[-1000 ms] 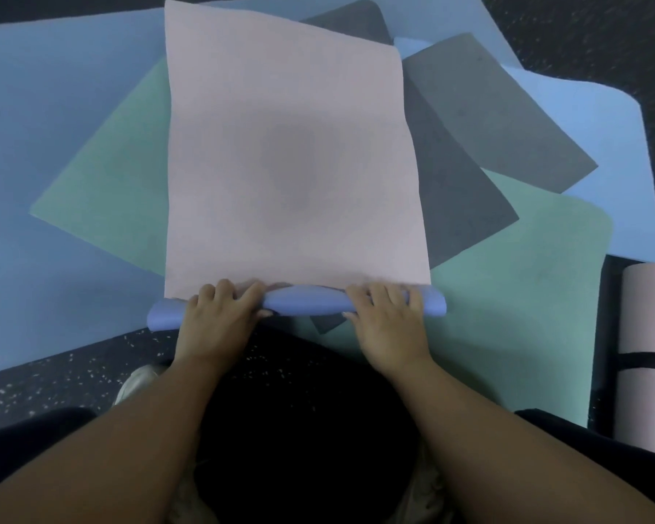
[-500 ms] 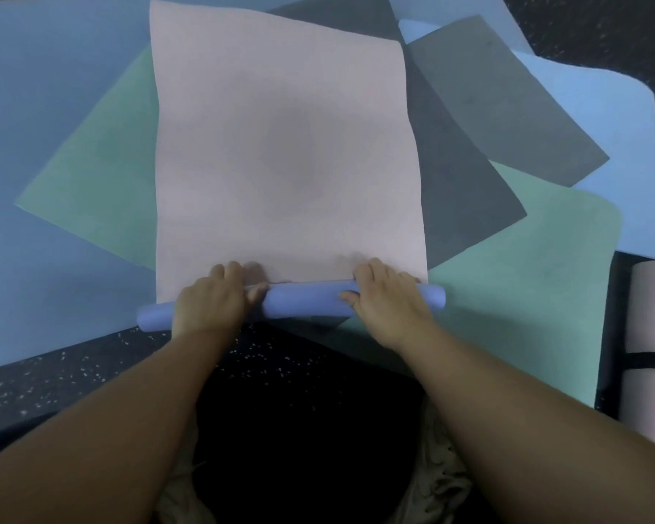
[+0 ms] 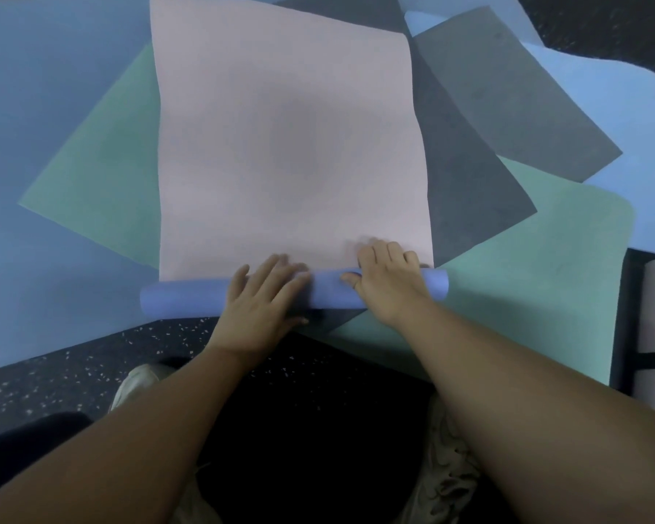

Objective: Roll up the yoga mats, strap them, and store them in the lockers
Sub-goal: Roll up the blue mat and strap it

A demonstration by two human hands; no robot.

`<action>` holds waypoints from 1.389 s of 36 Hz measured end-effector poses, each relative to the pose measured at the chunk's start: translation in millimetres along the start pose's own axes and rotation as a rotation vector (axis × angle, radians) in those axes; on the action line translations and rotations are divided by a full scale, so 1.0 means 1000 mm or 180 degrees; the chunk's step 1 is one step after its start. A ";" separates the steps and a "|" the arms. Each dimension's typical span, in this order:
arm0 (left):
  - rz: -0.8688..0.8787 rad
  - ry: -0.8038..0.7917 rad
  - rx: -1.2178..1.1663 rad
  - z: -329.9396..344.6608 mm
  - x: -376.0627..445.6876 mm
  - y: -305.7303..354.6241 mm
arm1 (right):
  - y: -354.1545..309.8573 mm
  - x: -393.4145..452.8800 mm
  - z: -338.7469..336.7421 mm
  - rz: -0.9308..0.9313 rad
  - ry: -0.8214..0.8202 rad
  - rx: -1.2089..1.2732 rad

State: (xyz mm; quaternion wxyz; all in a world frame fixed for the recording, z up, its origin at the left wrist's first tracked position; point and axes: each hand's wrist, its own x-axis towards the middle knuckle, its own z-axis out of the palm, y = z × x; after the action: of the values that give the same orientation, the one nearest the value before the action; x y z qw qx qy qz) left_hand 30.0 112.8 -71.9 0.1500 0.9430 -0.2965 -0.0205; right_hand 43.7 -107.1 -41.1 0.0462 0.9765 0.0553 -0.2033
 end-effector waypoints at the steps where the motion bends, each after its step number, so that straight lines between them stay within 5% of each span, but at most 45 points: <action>1: -0.0015 -0.0006 -0.0003 -0.001 0.000 0.001 | 0.000 0.000 0.000 -0.0016 -0.0003 0.0001; 13: -0.0672 -0.0906 0.0455 -0.004 0.017 0.015 | 0.007 0.004 0.000 -0.0113 0.0330 0.0385; 19: -0.0670 -0.1115 0.0174 -0.011 0.025 0.011 | -0.011 0.002 0.016 0.0513 0.1793 0.0253; 23: -0.0627 -0.1390 0.0045 -0.018 0.032 0.004 | -0.025 -0.017 0.034 0.0286 0.2265 0.0755; 36: -0.0259 -0.1781 -0.0215 -0.032 0.049 -0.012 | -0.043 -0.027 0.046 0.0428 0.1125 0.0871; 43: -0.0262 -0.1722 -0.0148 -0.034 0.050 -0.013 | -0.039 -0.017 0.045 0.0392 0.1156 0.0804; 50: -0.0156 -0.0754 -0.0006 -0.038 0.050 -0.010 | -0.023 -0.003 0.025 0.0156 0.1297 0.0625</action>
State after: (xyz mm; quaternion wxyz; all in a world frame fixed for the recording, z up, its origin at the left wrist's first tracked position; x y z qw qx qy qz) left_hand 81.7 103.0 -36.4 0.1142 0.9408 -0.2890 -0.1357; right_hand 28.6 -87.0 -64.6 -0.0563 0.9982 0.0196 -0.0051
